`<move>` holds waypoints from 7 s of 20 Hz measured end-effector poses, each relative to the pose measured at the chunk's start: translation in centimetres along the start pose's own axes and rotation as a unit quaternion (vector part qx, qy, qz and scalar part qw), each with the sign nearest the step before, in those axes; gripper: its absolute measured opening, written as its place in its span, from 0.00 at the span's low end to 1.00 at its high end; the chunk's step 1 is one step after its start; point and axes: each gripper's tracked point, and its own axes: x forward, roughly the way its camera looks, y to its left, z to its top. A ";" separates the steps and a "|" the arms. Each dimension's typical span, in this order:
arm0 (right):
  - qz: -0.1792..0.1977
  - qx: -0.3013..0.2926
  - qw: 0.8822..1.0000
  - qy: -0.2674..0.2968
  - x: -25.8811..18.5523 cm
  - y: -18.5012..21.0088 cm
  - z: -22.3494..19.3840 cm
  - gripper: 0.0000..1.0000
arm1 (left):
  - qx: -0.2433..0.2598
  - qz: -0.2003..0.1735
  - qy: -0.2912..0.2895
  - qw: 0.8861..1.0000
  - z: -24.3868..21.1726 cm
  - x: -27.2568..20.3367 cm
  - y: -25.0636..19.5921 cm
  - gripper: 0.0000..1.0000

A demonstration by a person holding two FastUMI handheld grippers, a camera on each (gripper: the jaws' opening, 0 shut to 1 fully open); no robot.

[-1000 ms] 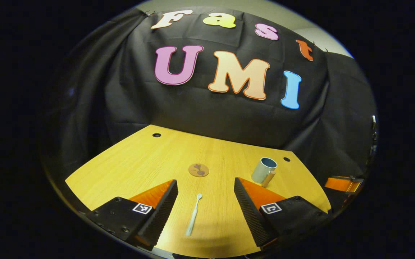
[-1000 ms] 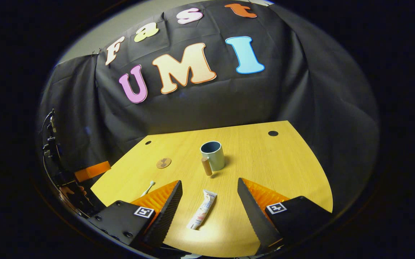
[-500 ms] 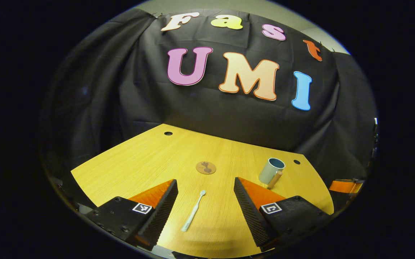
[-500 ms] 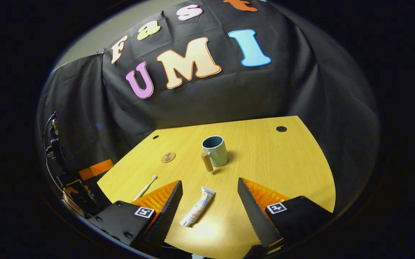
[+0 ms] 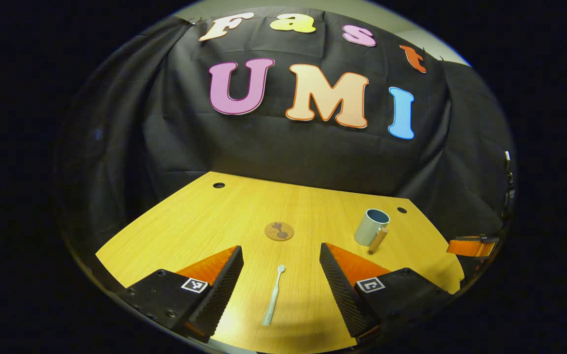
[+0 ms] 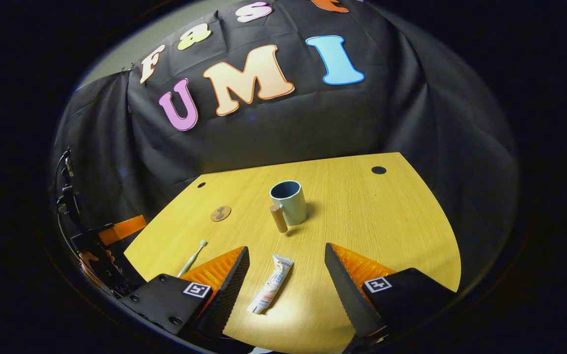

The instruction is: Put the toothbrush and toothpaste on the desktop into the cup, then pick up the cup and place it on the coaster on the desktop.

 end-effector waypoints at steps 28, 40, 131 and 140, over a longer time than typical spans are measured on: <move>-0.095 -0.003 0.970 0.225 11.8 1.1 -12.2 0.65 | 0.038 -0.070 0.061 0.995 -1.6 5.0 3.8 0.94; -0.123 0.049 0.959 0.249 12.1 0.9 -13.1 0.33 | 0.039 -0.082 0.076 0.993 -2.0 6.1 3.8 0.94; 0.023 0.044 0.998 -0.044 8.3 8.3 4.1 0.03 | 0.016 -0.066 0.174 0.982 -8.8 7.2 0.6 0.00; 0.003 0.023 0.987 -0.161 11.0 6.7 14.9 0.03 | 0.011 -0.074 0.161 0.984 -7.9 8.0 0.8 0.00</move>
